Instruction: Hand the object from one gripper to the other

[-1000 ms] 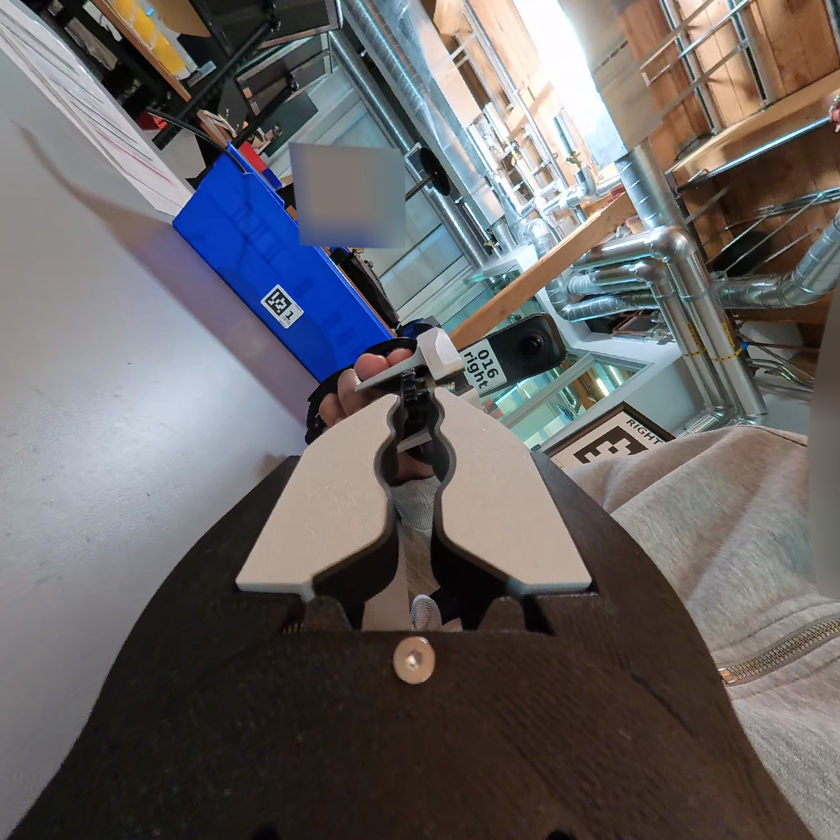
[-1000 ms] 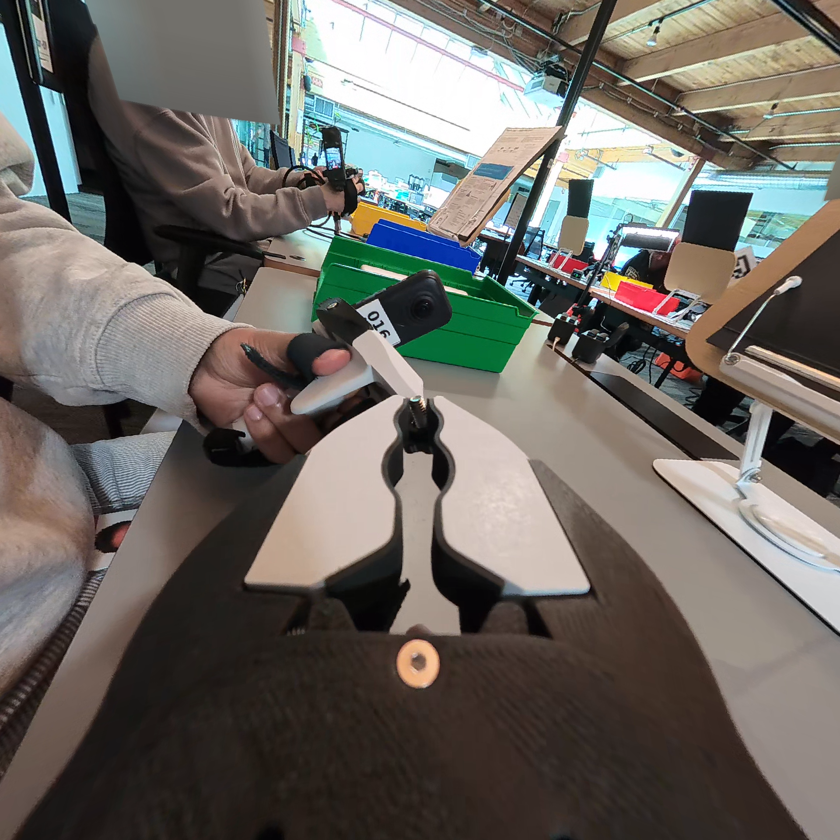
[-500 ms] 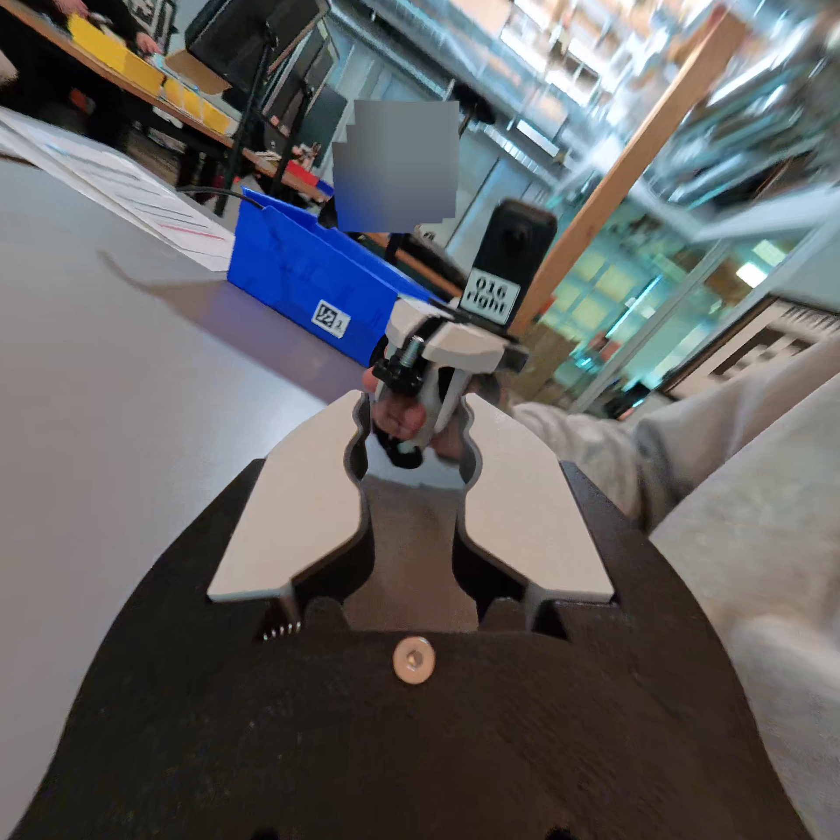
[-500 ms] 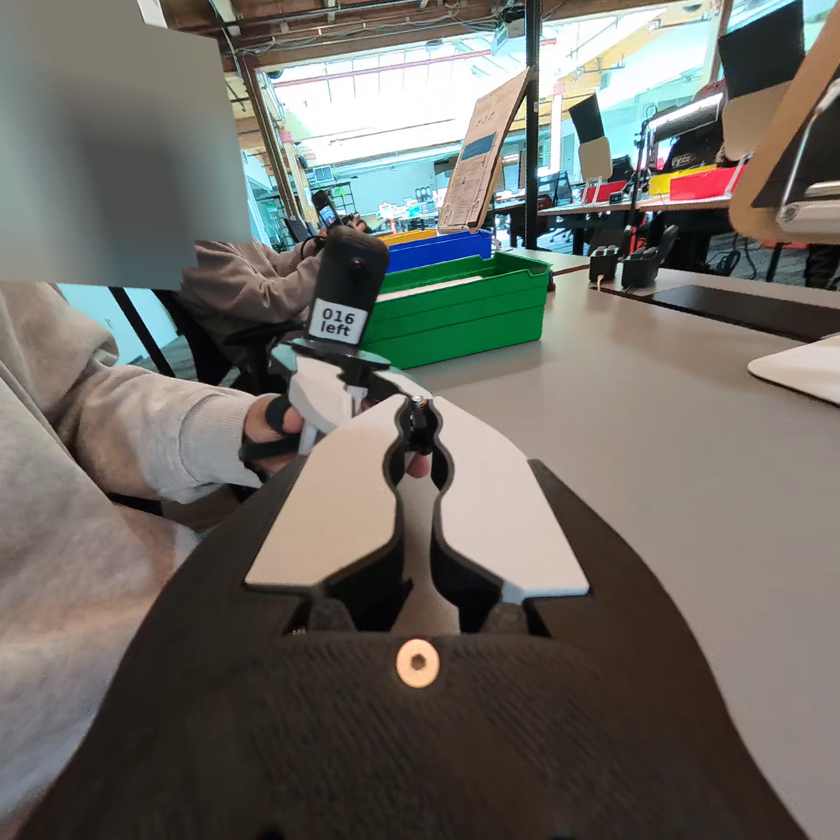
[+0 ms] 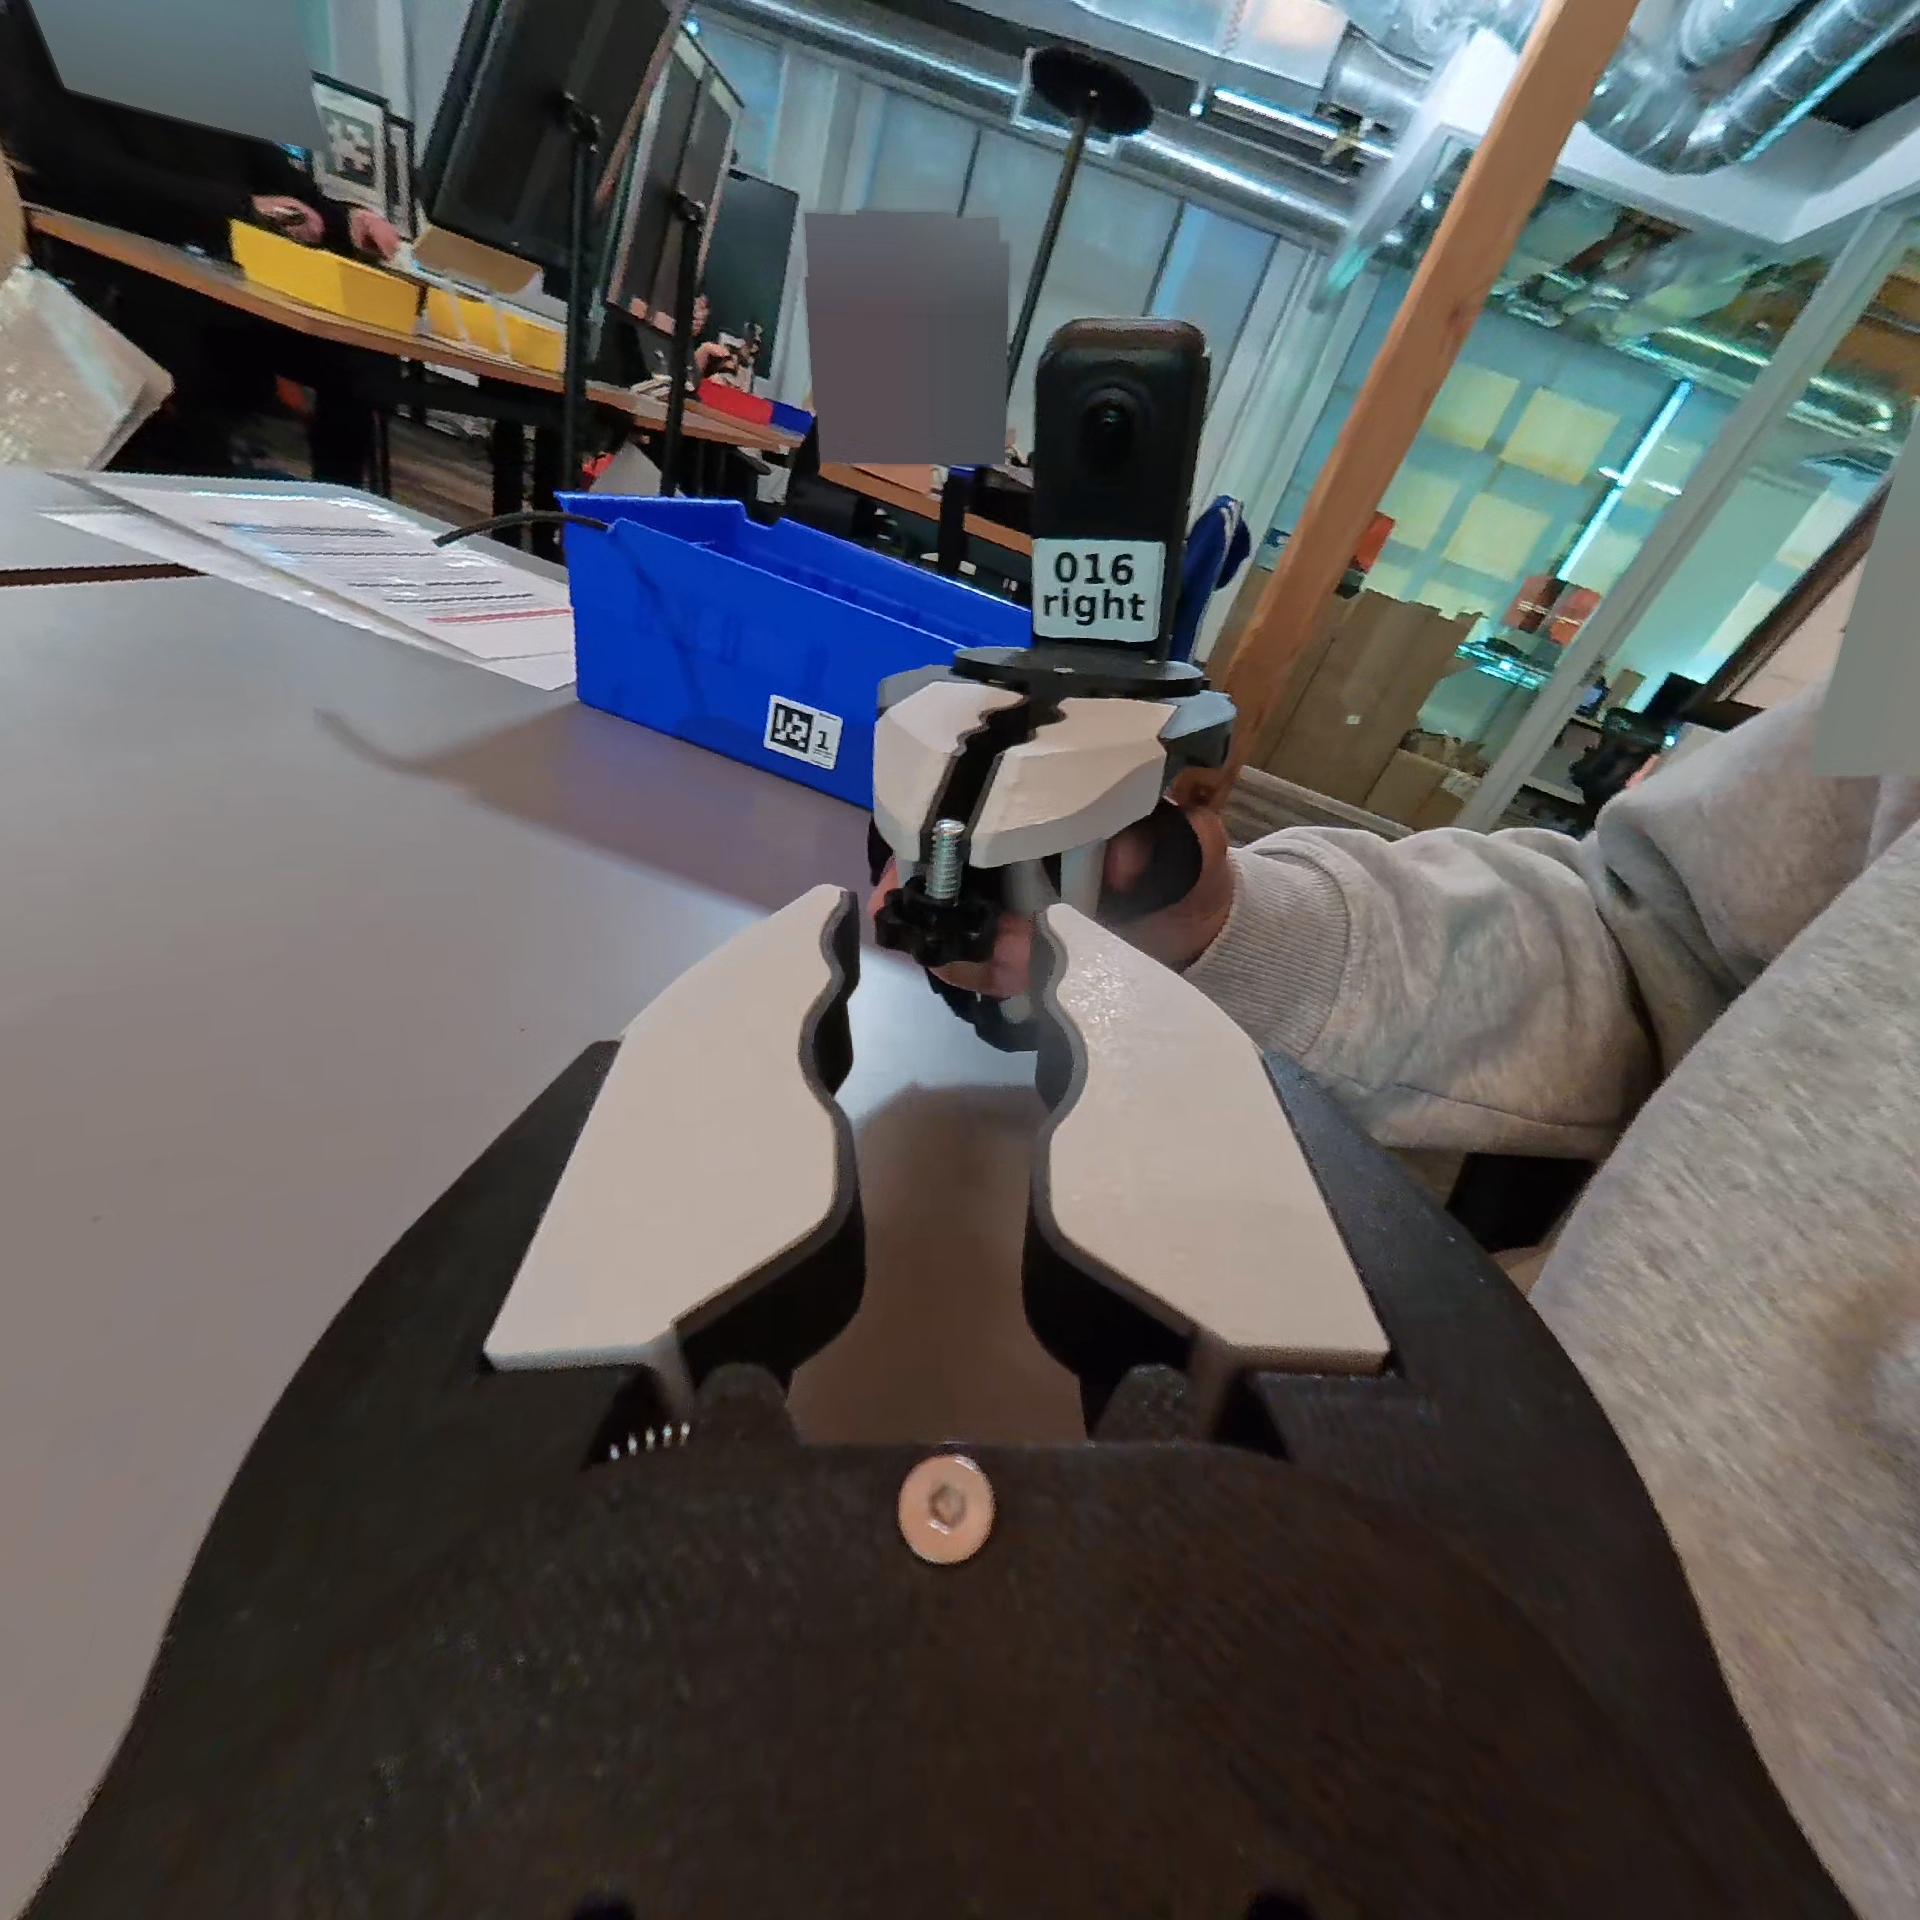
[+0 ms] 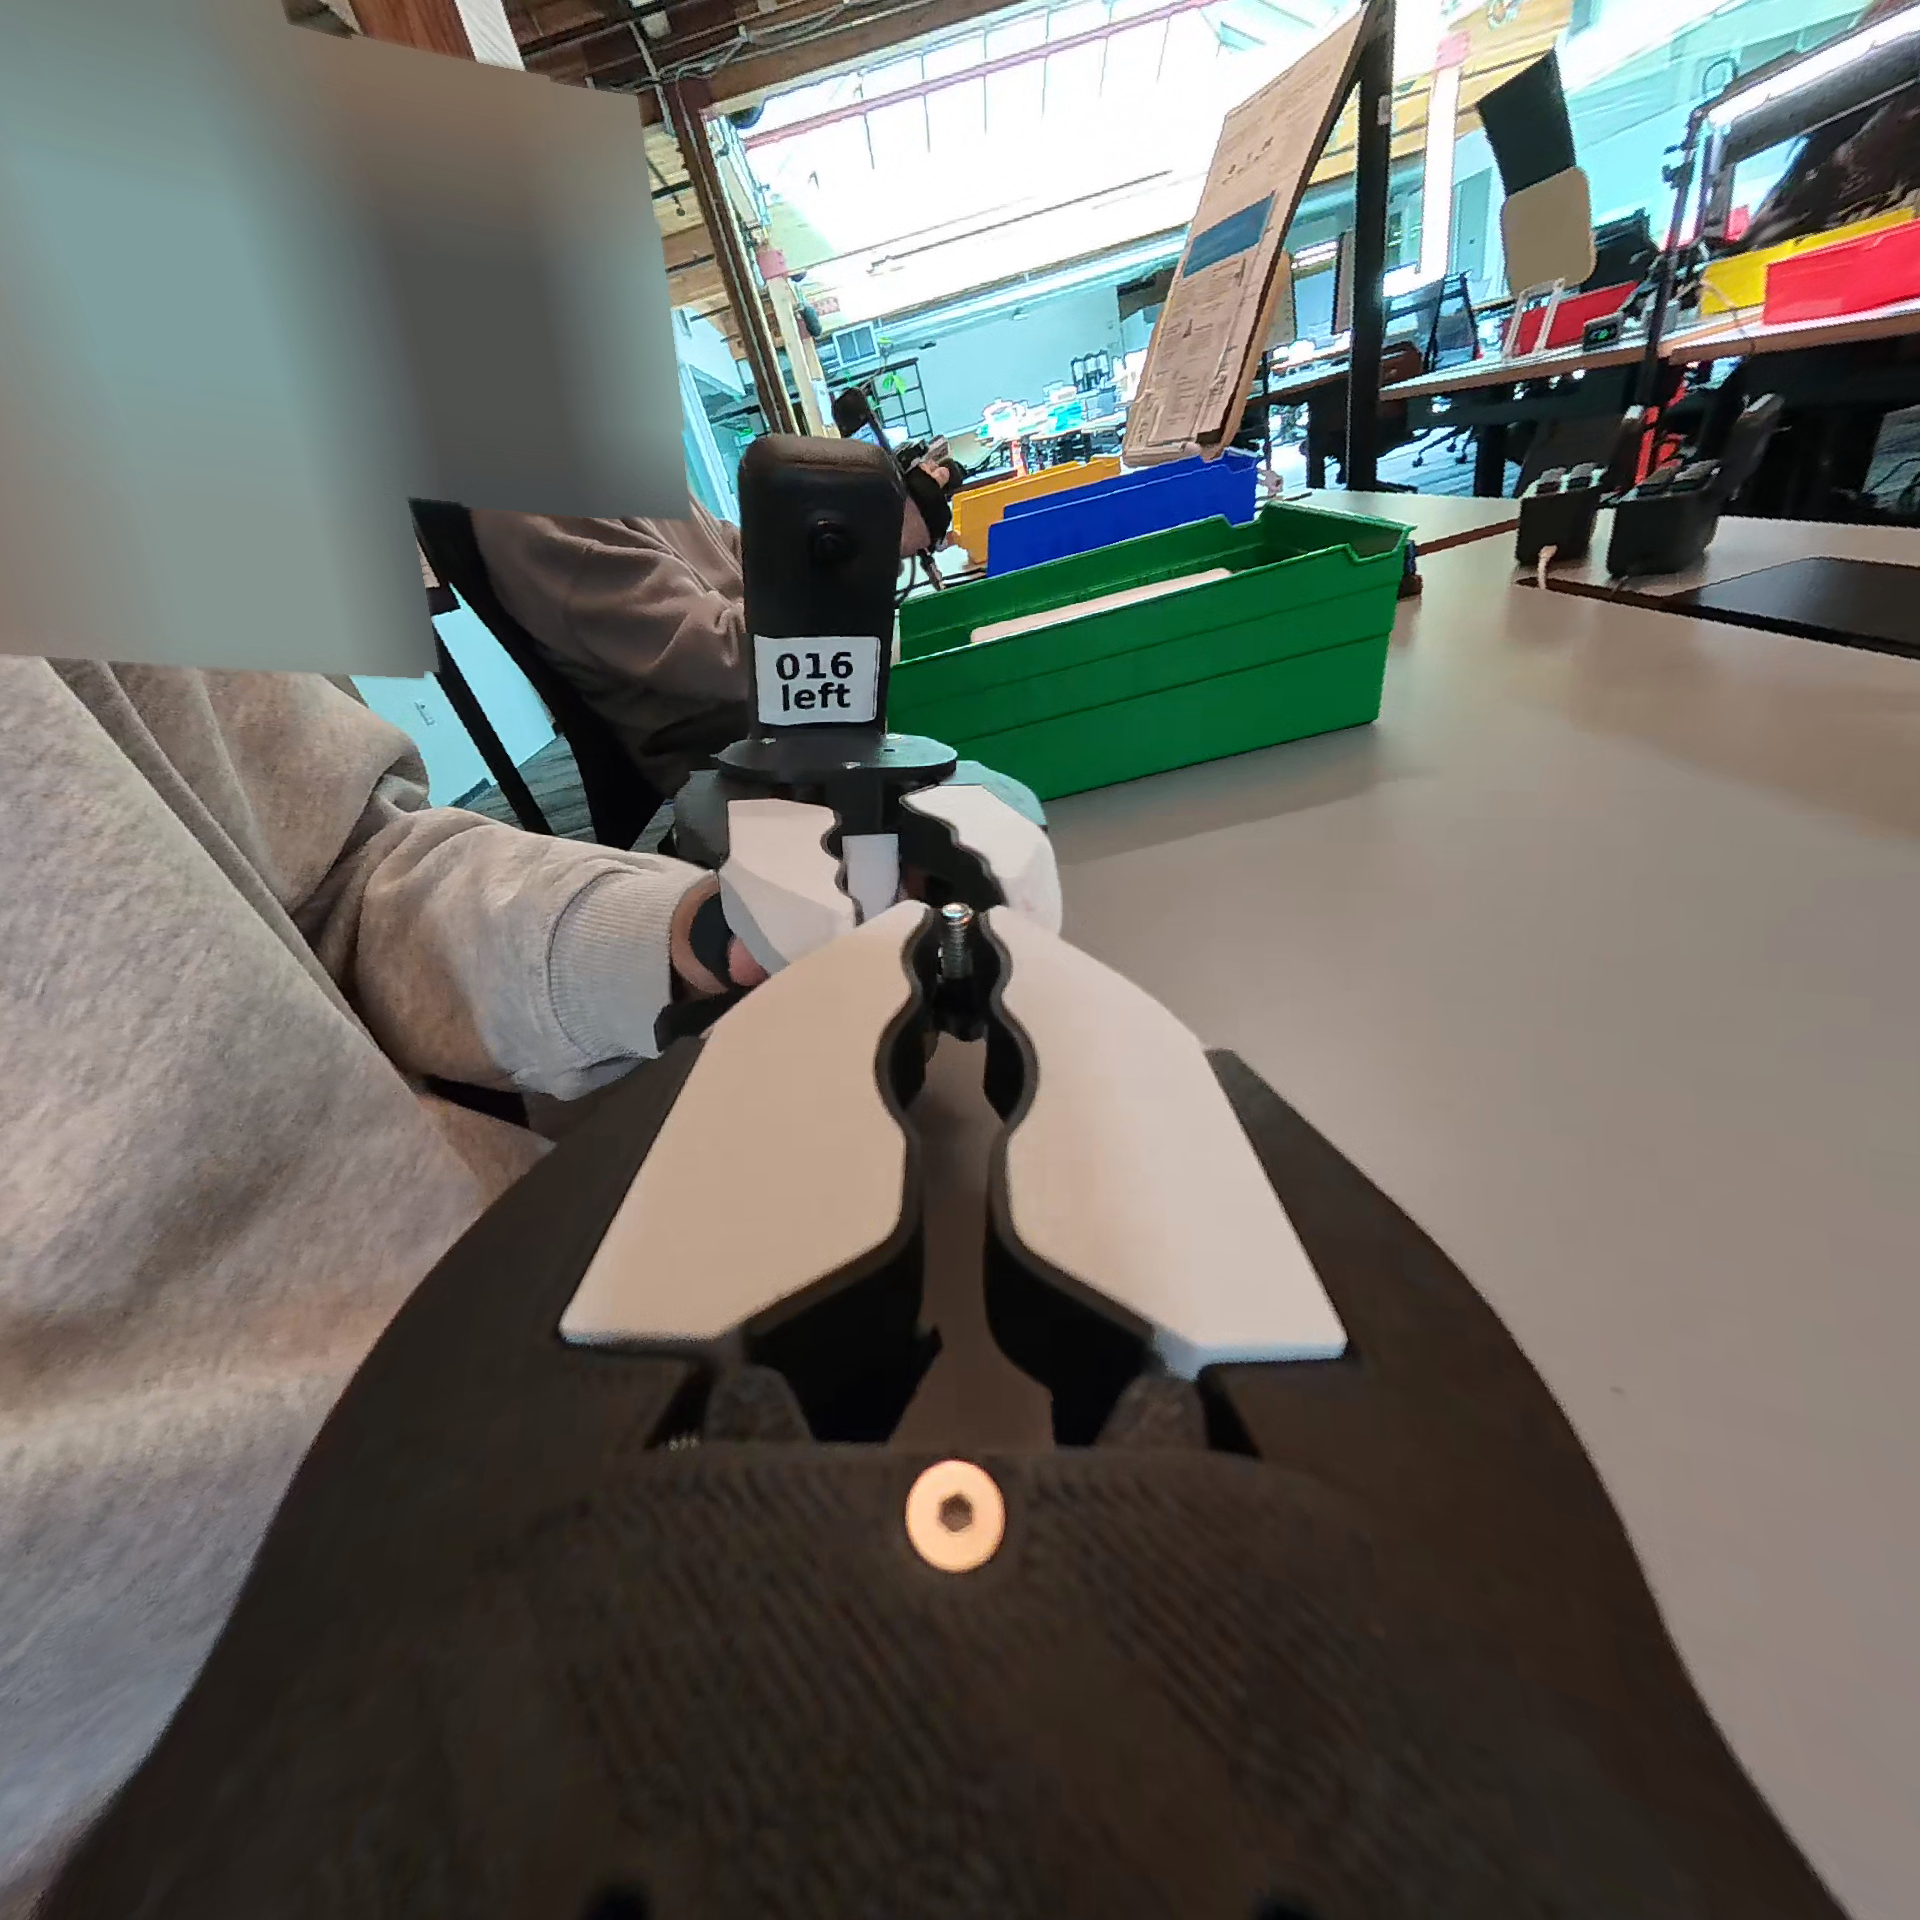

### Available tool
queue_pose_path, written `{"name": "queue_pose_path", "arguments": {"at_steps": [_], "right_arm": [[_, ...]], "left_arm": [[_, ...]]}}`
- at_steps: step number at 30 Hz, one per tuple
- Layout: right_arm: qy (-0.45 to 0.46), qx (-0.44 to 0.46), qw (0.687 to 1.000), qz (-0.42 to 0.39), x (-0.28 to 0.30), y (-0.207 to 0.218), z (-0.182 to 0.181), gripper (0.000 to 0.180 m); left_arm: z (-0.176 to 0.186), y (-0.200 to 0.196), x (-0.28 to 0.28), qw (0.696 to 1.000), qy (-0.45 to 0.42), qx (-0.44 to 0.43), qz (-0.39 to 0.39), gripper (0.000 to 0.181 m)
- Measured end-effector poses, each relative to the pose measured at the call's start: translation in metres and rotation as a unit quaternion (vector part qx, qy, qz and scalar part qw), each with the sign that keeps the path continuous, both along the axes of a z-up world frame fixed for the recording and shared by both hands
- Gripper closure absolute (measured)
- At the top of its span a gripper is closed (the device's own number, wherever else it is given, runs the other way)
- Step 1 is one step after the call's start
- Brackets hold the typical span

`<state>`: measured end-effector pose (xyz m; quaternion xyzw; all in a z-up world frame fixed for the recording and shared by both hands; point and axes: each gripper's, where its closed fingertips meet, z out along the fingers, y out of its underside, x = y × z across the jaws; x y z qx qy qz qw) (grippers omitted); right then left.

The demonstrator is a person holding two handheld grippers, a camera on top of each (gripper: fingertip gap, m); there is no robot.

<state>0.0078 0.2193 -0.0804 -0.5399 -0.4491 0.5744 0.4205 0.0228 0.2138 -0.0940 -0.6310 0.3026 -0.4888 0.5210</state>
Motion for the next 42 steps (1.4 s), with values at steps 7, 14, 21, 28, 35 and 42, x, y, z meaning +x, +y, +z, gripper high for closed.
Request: {"name": "queue_pose_path", "arguments": {"at_steps": [7, 14, 21, 28, 35, 42], "right_arm": [[0.011, 0.005, 1.0, 0.005, -0.001, -0.002, 0.001, 0.173], [0.033, 0.052, 0.997, -0.056, 0.002, 0.015, 0.006, 0.153], [0.009, 0.091, 0.994, -0.051, -0.004, 0.009, -0.002, 0.157], [0.031, 0.031, 0.999, -0.029, 0.0, 0.009, 0.003, 0.162], [0.025, 0.02, 0.999, -0.026, -0.002, 0.008, 0.001, 0.161], [0.012, 0.023, 0.999, -0.037, -0.003, 0.01, -0.002, 0.164]], "left_arm": [[-0.001, -0.002, 0.001, 1.0, 0.01, 0.004, -0.006, 0.159], [0.004, 0.006, -0.008, 1.0, -0.023, -0.017, 0.013, 0.159], [0.007, 0.009, -0.014, 0.999, -0.041, -0.023, 0.022, 0.159], [0.01, 0.006, -0.012, 0.999, -0.046, -0.013, 0.013, 0.16], [0.007, 0.009, -0.013, 0.999, -0.029, -0.006, 0.029, 0.159], [0.003, 0.01, -0.011, 0.999, -0.003, 0.004, 0.043, 0.159]]}}
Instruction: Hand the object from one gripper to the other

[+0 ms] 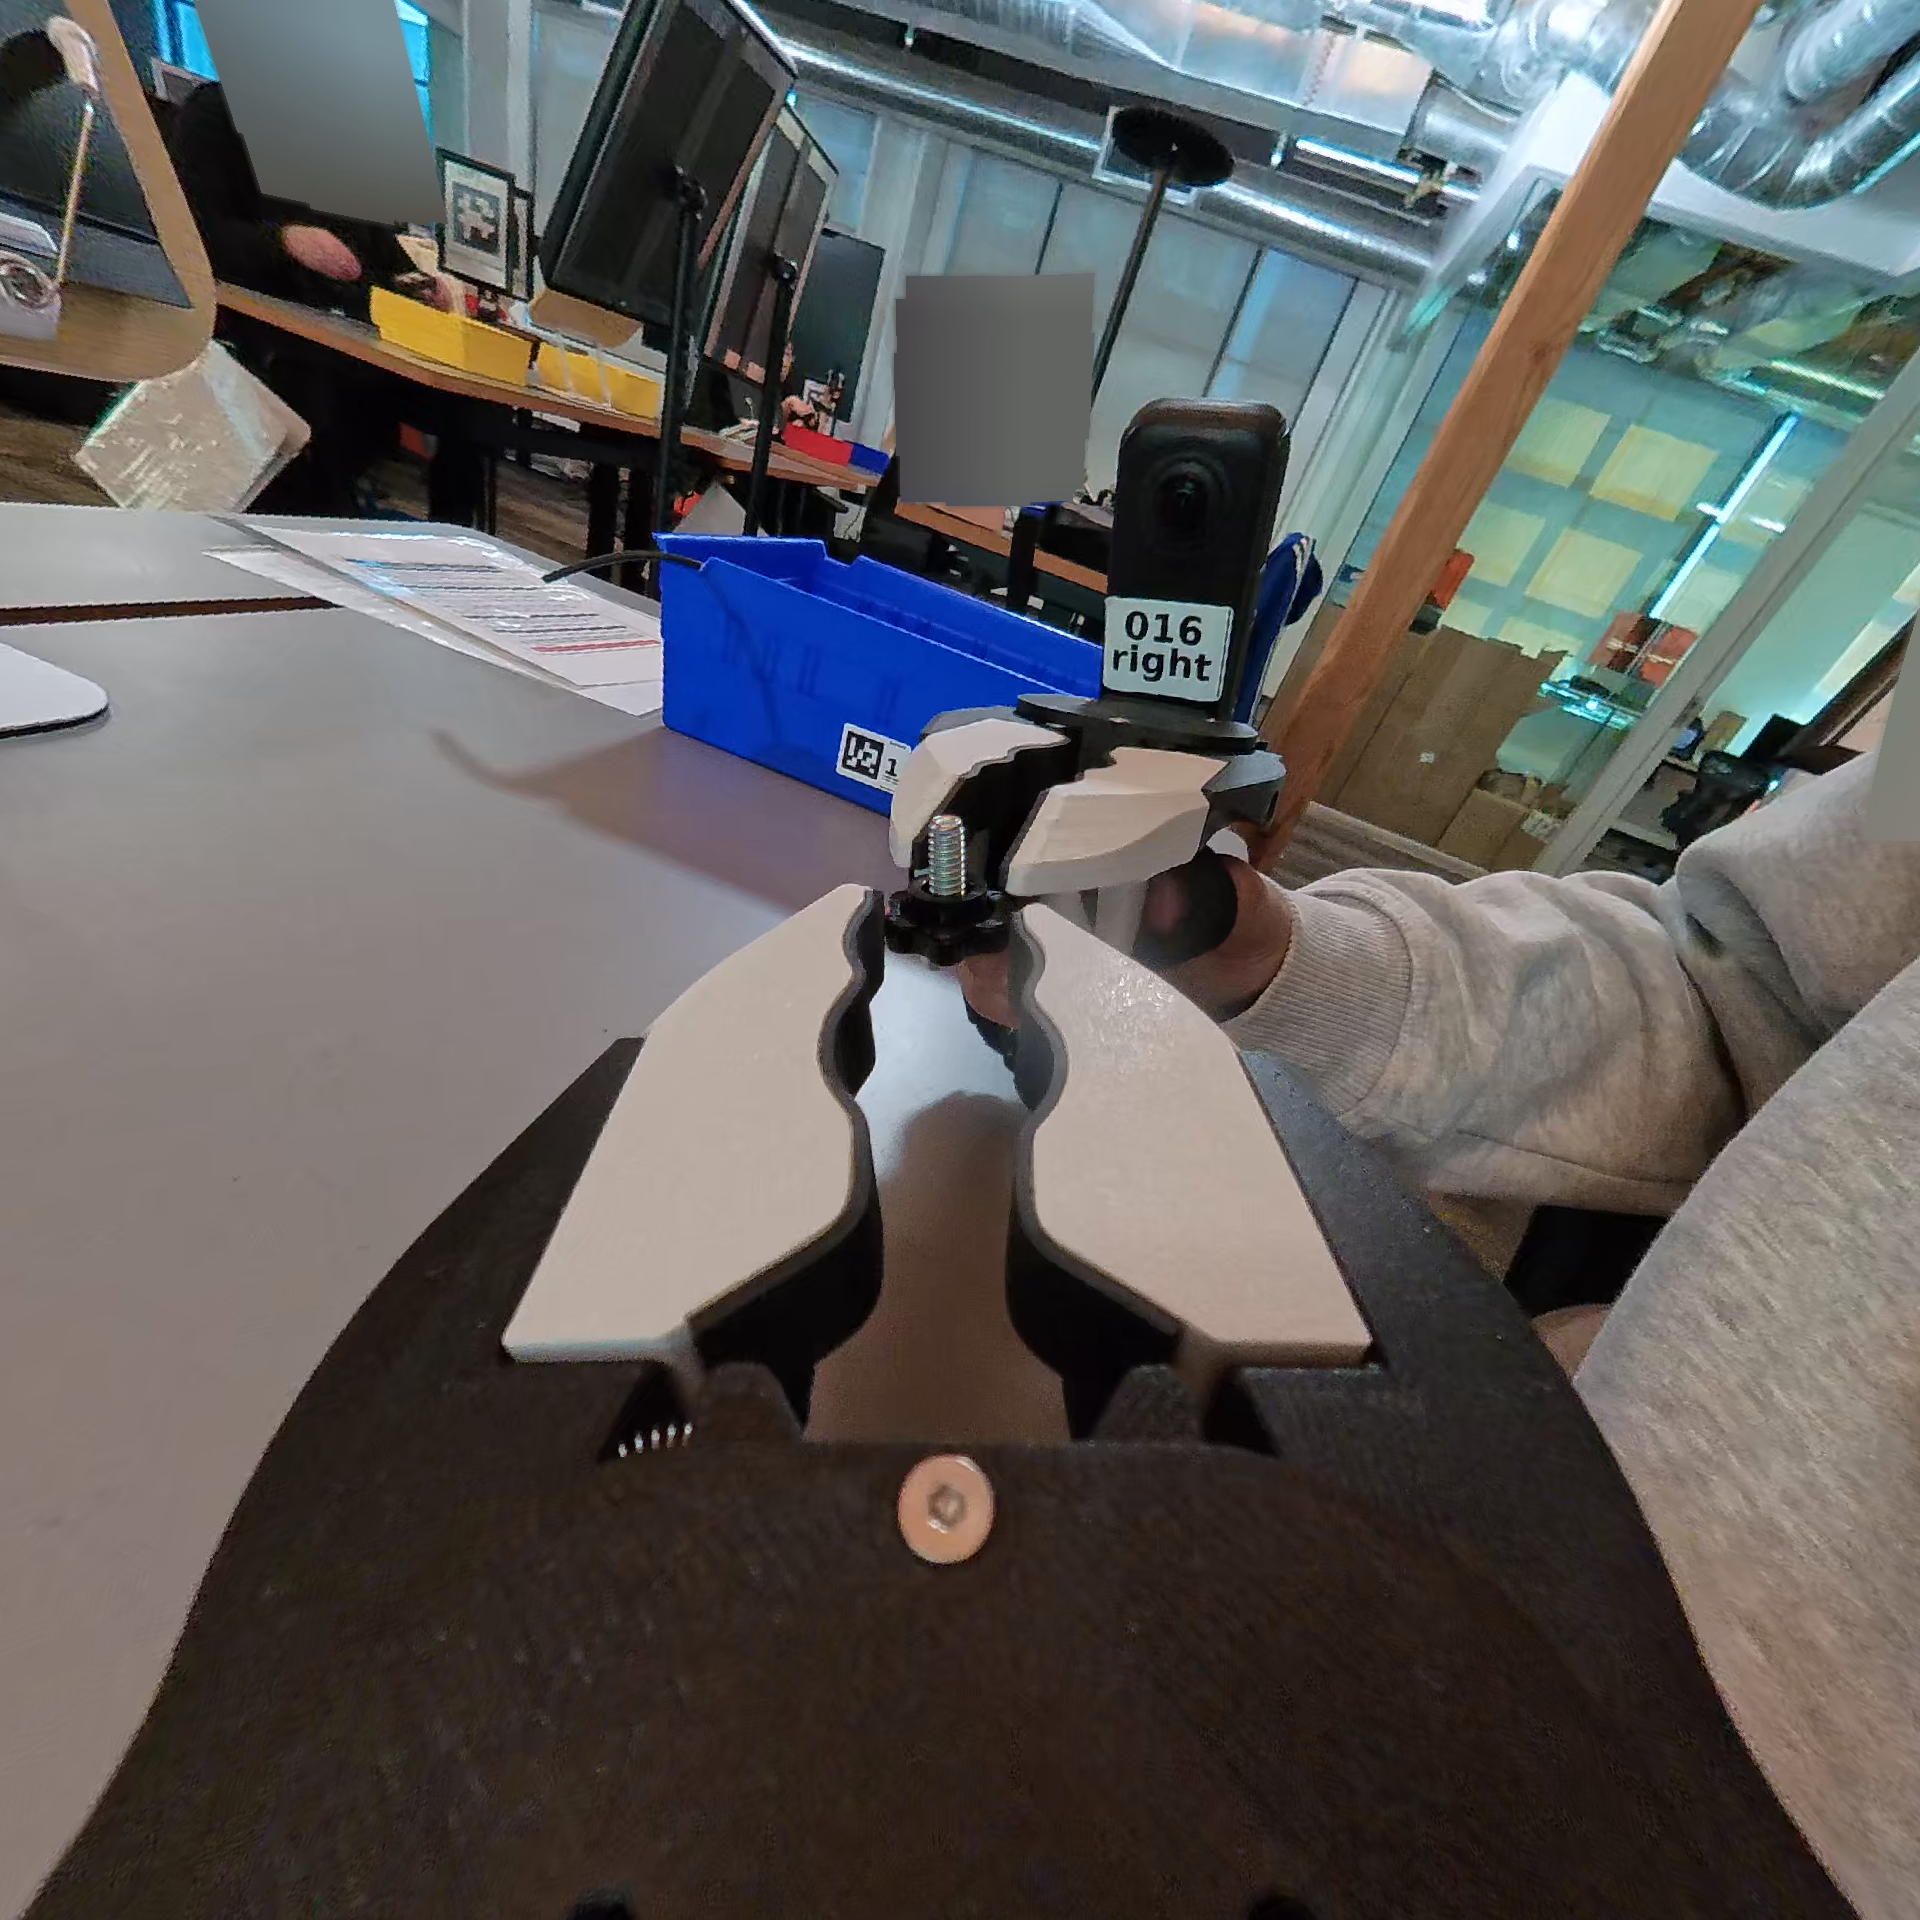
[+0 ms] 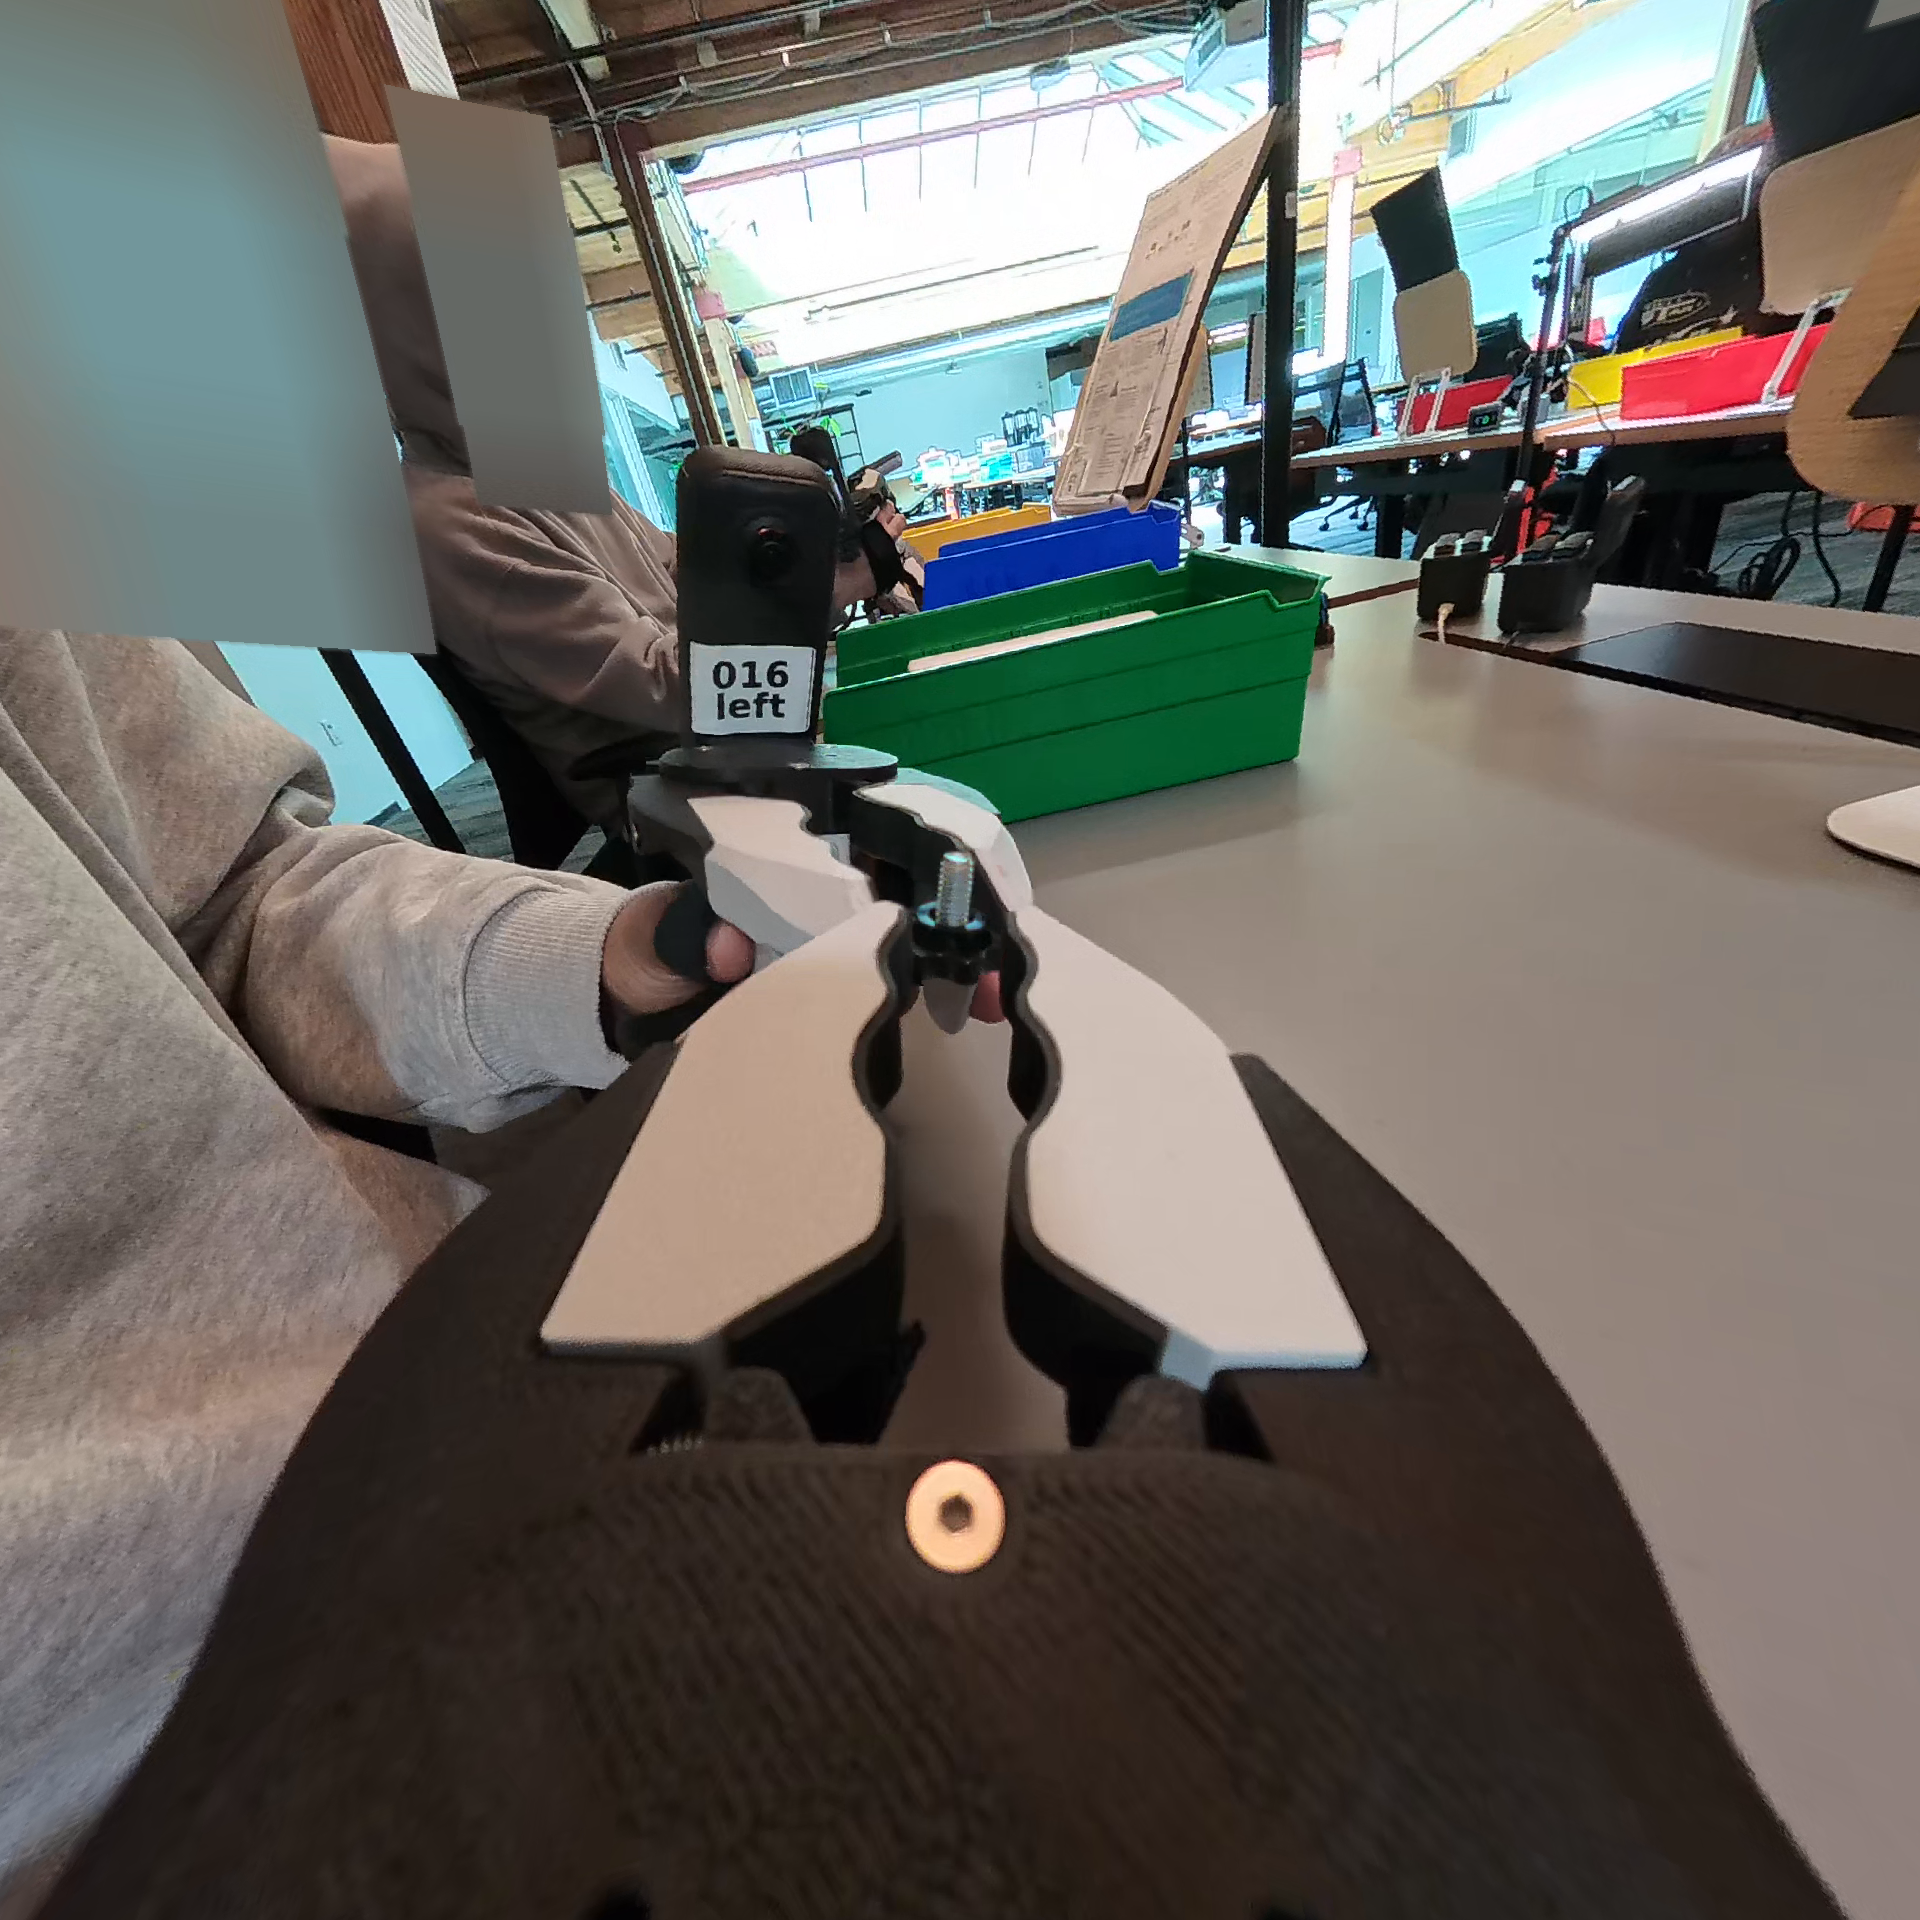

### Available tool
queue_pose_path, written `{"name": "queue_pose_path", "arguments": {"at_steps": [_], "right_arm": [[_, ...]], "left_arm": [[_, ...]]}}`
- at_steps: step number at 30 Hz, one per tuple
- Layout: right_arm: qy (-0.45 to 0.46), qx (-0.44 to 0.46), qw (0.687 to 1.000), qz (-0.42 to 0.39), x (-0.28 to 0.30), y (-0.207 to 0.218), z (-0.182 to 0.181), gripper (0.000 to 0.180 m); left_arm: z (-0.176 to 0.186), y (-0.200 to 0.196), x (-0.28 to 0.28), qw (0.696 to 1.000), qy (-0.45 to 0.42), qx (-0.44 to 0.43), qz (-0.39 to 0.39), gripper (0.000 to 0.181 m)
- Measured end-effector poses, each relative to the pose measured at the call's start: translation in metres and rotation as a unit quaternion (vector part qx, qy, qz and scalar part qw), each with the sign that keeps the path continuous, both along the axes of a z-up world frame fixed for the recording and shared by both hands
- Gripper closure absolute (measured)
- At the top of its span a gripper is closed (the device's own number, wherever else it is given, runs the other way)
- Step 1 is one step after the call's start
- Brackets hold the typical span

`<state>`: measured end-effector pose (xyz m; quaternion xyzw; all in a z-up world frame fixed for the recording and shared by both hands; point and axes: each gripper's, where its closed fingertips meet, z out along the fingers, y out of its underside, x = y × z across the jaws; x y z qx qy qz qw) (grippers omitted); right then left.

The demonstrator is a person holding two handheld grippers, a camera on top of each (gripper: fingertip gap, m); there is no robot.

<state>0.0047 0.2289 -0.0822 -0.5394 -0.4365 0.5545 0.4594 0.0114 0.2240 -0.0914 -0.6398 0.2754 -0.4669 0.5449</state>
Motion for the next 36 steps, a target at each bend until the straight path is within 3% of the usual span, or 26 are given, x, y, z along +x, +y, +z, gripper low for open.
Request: {"name": "queue_pose_path", "arguments": {"at_steps": [18, 25, 36], "right_arm": [[-0.009, 0.015, 1.0, -0.002, -0.004, -0.004, -0.002, 0.173], [0.011, 0.004, 1.0, -0.003, 0.001, 0.0, 0.004, 0.173], [0.054, -0.058, 0.996, 0.05, 0.01, -0.005, 0.016, 0.174]], "left_arm": [[-0.006, -0.003, 0.008, 1.0, 0.022, 0.002, -0.005, 0.159], [0.0, -0.001, 0.004, 1.0, -0.015, -0.011, -0.003, 0.147], [0.011, -0.009, 0.003, 0.992, -0.092, -0.05, -0.065, 0.157]]}}
